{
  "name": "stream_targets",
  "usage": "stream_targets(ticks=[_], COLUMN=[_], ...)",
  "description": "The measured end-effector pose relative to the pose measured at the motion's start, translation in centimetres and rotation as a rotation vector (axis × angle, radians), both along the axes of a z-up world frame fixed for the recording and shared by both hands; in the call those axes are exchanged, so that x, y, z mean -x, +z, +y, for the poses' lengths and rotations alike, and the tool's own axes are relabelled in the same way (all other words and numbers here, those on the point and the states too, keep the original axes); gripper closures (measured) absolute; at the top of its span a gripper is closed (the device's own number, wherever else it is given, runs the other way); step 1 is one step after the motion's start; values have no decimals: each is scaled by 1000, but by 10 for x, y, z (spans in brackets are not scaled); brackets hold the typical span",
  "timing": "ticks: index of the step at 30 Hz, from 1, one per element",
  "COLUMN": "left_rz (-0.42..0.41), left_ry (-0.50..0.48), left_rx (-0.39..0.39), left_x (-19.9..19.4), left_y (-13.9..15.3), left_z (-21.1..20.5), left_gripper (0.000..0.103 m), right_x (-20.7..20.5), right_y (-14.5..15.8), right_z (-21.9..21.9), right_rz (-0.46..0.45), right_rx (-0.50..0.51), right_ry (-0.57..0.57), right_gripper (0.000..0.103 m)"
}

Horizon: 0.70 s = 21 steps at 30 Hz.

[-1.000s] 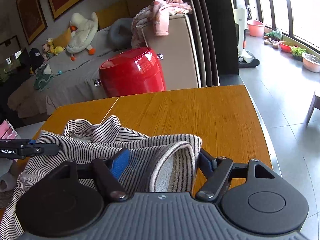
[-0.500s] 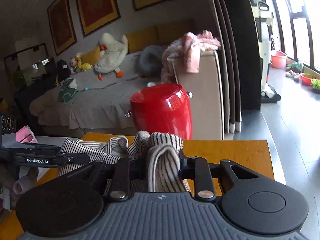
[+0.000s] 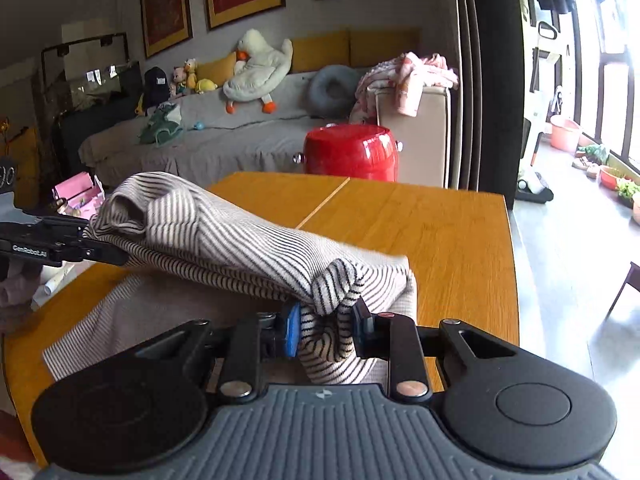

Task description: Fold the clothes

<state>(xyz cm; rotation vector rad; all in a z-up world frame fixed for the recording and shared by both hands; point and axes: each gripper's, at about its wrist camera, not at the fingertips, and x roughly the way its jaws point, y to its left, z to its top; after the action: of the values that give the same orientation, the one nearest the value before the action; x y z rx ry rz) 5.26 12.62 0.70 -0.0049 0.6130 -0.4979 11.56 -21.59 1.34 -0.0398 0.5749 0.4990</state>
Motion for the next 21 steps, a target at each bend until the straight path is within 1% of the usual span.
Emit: stream_targets(ticks=[2,3,4,5,6,7,8,9,10,11,14,15,16,20,21], left_rz=[36,49,55,61,70,78,82,84,86,93,144,167,189,257,269], left_ry=[-18,-25,-25,-25,-17,-10,-2,6,13,25,73,88,106,150,156], left_rx=[-46,-67,-76,-85,-75,-65,-45,-13,19,74,213,239,253,257,254], left_x=[19,28,35,41,44,48,49,49,49,46,32,25,18,-2,-6], left_y=[-7,-10,-11,-12,-11,-11,-9,-5,-2,2,6,4,0,-19,-24], left_z=[1,2,4,7,11,16,20,24,28,32,36,35,32,15,10], left_gripper=[46,45,43,37,34,30,30,29,26,22,15,15,14,12,12], right_x=[19,28,35,43,50,55,59,62,64,63,53,46,39,4,-4], right_y=[-11,-15,-17,-18,-19,-19,-18,-16,-14,-11,-7,-8,-8,-24,-30], right_z=[-5,-8,-13,-19,-24,-30,-36,-43,-49,-55,-68,-70,-70,-47,-39], right_rz=[12,18,29,40,48,49,50,51,54,58,79,93,106,132,150], right_rx=[63,89,86,83,80,78,73,53,18,-34,-196,-254,-302,-323,-318], right_ry=[-8,-12,-17,-22,-28,-41,-55,-73,-93,-110,-151,-158,-164,-173,-155], right_gripper=[77,77,77,77,77,74,68,65,57,50,40,39,38,38,38])
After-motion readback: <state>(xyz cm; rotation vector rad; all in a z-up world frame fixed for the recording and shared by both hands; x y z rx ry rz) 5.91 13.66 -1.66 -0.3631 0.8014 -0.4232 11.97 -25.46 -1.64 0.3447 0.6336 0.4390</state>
